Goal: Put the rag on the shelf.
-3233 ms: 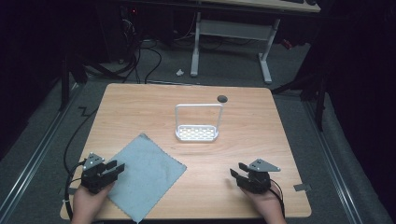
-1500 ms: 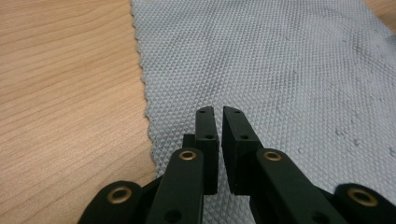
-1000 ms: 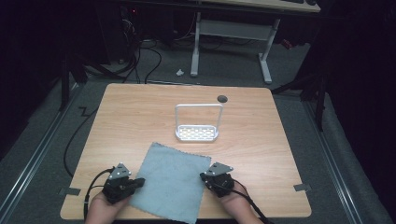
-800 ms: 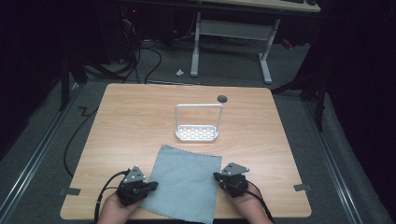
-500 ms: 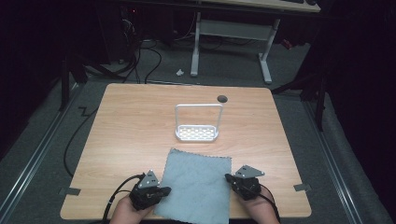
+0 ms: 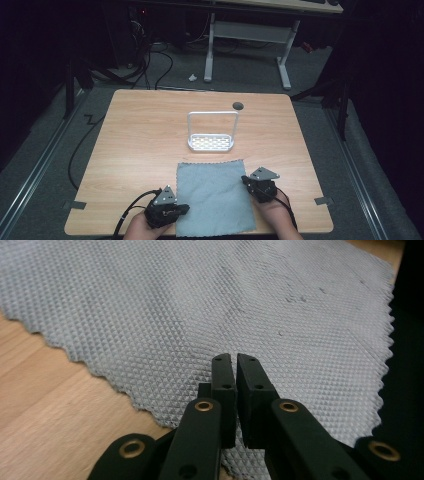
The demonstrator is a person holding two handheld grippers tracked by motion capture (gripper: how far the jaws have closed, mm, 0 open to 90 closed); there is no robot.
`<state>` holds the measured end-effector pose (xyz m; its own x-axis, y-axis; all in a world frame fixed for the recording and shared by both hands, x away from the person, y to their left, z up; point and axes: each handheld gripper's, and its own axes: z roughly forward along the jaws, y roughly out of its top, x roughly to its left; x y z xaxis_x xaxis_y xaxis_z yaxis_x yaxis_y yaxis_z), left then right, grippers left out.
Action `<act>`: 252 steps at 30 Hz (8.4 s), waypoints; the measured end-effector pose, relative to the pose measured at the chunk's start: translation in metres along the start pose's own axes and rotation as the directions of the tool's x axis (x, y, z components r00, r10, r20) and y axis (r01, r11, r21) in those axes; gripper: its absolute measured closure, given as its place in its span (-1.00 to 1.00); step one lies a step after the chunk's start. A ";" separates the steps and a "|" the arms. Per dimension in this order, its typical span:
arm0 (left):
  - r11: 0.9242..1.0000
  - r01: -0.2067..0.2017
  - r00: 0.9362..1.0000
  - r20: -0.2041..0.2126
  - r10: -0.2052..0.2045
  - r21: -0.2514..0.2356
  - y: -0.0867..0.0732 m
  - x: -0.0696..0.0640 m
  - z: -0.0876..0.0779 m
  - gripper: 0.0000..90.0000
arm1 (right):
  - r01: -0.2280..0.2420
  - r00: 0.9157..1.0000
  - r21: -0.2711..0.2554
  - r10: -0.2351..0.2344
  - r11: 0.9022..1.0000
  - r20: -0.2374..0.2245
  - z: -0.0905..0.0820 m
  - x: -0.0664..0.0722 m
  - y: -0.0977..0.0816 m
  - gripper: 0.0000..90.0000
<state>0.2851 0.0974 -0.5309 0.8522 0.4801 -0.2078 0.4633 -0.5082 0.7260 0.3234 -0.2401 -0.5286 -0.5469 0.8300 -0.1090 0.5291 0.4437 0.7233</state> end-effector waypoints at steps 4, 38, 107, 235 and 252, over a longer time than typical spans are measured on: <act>1.000 0.000 1.000 0.002 0.000 0.002 0.001 -0.001 -0.001 0.84 | -0.025 1.000 0.003 0.025 1.000 -0.001 -0.001 -0.001 0.000 0.96; 0.990 0.099 0.935 -0.331 -0.129 -0.104 0.025 0.065 0.004 0.27 | -0.040 0.997 -0.045 0.037 0.998 -0.069 -0.027 0.004 -0.013 0.83; 0.954 0.093 0.950 -0.262 -0.171 -0.284 0.037 0.055 -0.008 0.96 | -0.129 0.992 -0.210 0.127 0.969 -0.024 -0.015 -0.011 0.023 0.99; 0.936 0.037 0.886 -0.421 -0.192 -0.350 0.203 0.158 -0.033 0.98 | -0.123 0.984 -0.395 0.165 0.910 0.072 0.010 -0.105 0.192 1.00; 0.940 0.094 0.912 -0.351 -0.214 -0.328 0.165 0.148 -0.015 0.98 | -0.146 0.987 -0.351 0.162 0.925 0.017 0.021 -0.092 0.150 0.99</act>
<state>0.4837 0.0952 -0.4320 0.5927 0.7973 -0.1144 0.4355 -0.1978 0.8782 0.4670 -0.2423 -0.4244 -0.4426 0.8967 -0.0022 0.3414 0.1708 0.9243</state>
